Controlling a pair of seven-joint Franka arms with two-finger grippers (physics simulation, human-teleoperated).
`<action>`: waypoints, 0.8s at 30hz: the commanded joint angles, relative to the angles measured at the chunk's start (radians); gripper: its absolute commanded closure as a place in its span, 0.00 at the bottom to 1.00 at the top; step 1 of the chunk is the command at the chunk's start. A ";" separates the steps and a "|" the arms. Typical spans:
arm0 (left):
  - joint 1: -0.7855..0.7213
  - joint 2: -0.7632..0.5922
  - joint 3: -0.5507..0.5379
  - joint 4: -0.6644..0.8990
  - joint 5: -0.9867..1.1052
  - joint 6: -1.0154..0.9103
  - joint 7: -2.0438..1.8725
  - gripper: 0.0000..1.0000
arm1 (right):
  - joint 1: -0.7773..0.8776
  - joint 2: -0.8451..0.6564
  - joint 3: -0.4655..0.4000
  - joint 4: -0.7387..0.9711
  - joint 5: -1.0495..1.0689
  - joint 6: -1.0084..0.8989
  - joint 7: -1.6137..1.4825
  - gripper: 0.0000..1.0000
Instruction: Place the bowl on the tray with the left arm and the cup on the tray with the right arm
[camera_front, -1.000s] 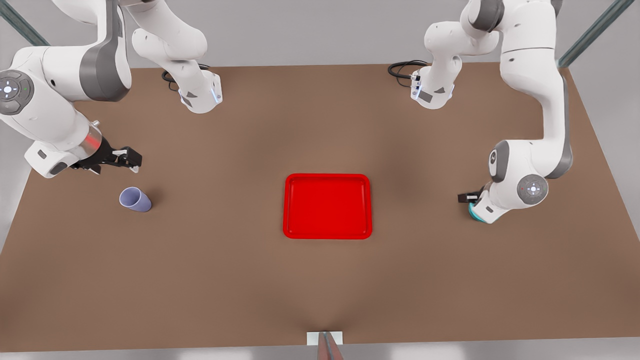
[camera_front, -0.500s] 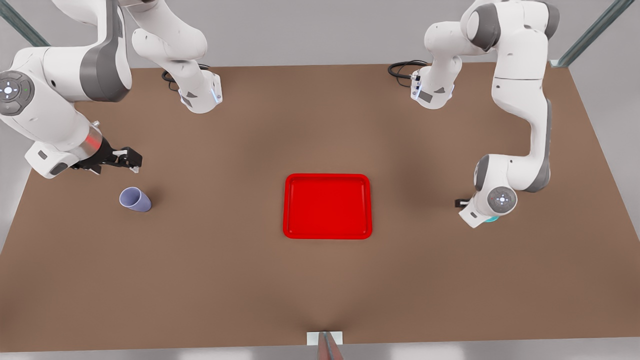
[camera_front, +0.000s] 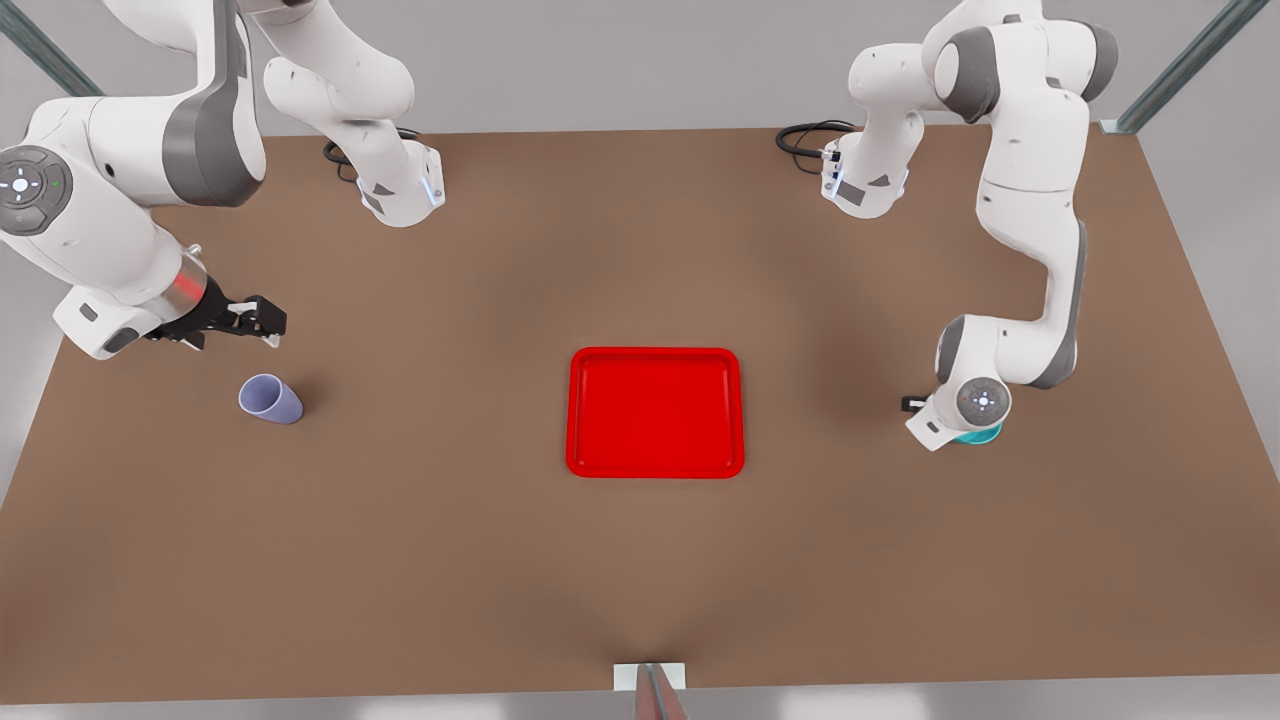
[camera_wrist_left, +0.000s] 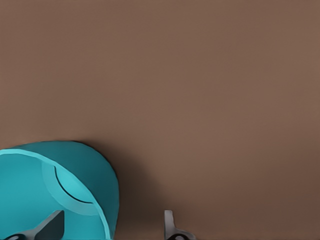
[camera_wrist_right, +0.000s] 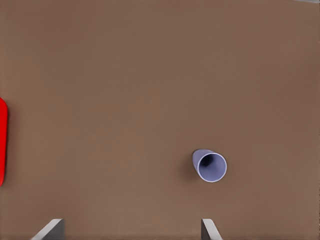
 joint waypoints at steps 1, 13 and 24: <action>0.000 0.000 0.000 0.000 -0.002 0.000 0.000 0.19 | 0.000 0.000 0.000 0.000 0.000 0.000 0.000 0.00; 0.014 0.000 0.000 0.000 -0.002 0.009 0.000 0.69 | 0.000 0.001 0.000 0.000 0.000 0.000 0.000 0.00; 0.003 -0.026 0.000 0.006 -0.002 -0.012 -0.006 0.68 | 0.000 0.001 0.000 0.000 -0.001 0.000 0.000 0.00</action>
